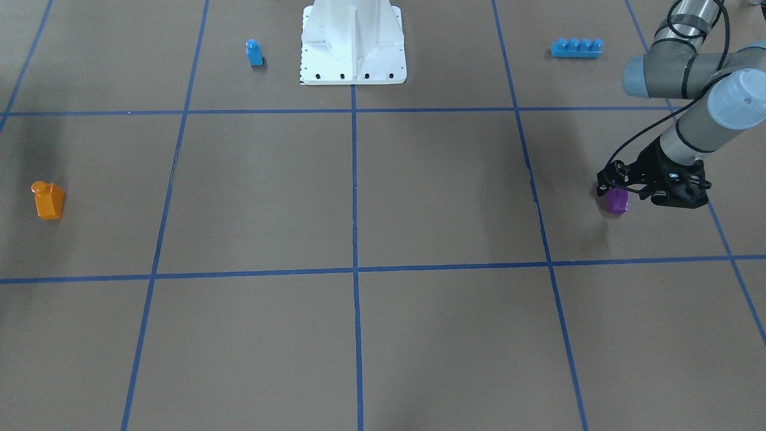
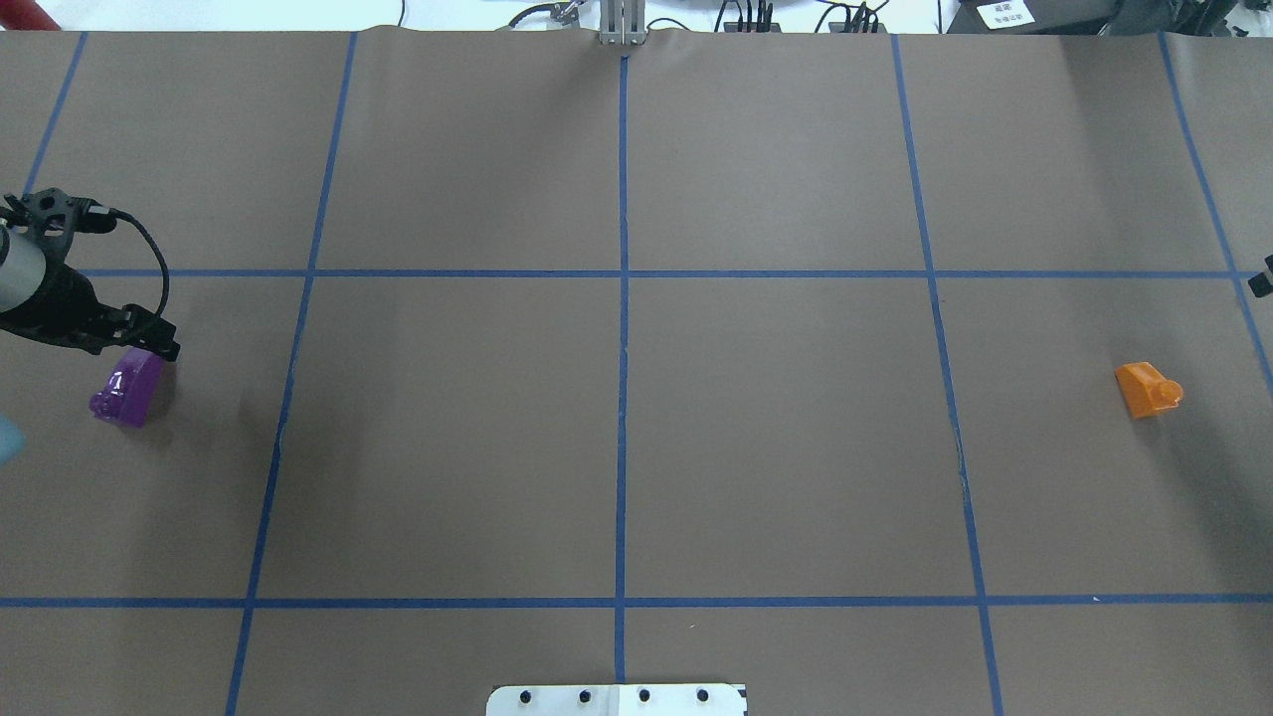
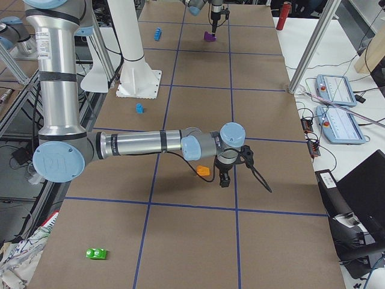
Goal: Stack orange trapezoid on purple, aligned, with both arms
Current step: 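Lower the left gripper onto the purple trapezoid block and grasp it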
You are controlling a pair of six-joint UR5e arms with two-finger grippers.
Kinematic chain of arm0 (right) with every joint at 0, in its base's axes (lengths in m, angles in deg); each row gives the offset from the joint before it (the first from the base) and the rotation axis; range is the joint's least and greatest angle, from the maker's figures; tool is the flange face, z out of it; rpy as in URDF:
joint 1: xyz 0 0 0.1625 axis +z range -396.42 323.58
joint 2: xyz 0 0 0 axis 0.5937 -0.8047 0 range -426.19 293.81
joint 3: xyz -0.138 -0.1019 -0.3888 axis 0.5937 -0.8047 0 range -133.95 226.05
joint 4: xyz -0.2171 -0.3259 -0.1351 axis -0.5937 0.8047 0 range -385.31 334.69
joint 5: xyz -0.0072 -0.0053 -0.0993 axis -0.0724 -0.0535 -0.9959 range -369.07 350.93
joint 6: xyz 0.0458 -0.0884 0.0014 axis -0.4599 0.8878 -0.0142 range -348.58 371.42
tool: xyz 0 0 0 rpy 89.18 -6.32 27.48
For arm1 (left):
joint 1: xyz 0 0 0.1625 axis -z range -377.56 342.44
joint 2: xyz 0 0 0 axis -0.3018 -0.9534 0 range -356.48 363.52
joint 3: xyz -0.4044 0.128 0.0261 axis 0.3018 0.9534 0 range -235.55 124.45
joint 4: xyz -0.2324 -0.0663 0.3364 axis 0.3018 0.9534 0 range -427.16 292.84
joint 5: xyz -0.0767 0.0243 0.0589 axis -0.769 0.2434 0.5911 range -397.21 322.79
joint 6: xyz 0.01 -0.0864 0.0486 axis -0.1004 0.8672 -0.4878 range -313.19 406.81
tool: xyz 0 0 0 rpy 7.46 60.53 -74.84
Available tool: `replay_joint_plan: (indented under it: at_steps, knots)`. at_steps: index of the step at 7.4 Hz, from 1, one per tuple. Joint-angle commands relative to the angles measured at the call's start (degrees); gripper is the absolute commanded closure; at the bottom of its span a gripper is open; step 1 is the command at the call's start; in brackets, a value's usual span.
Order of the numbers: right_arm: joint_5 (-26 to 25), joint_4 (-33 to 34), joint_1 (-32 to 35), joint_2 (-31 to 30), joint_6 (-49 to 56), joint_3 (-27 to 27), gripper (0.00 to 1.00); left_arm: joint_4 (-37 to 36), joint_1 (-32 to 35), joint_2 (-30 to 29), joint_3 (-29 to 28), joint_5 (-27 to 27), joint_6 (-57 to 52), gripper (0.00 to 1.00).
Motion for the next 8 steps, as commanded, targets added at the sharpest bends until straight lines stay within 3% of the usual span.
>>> replay_joint_plan:
  at_steps: [1,3,4,5,6,7,8]
  knots:
    - [-0.1,0.0,-0.6,0.0,0.0,-0.1,0.0,0.2,-1.3,1.6,-0.7,0.4,-0.1,0.01]
    - [-0.1,0.0,-1.0,0.0,0.0,0.0,0.0,0.1,-1.3,1.7,-1.3,0.1,0.4,0.01]
    - [0.0,0.0,-1.1,0.0,0.0,0.0,0.0,0.1,-2.3,1.6,-1.4,0.0,0.7,0.05]
    - [-0.1,0.0,-1.2,0.0,0.0,-0.1,0.0,0.0,-3.4,1.7,-2.0,0.3,0.8,0.15]
    - [-0.1,0.0,-1.4,0.0,0.0,-0.1,0.0,-0.1,-3.4,1.7,-2.0,0.3,1.1,0.35]
    - [0.0,0.0,-1.6,0.0,0.0,-0.1,0.0,-0.3,-3.4,1.7,-2.0,0.3,1.1,0.99]
    - [-0.1,0.0,-1.8,0.0,0.0,0.0,0.0,-0.4,-3.4,2.0,-2.0,0.2,1.1,1.0]
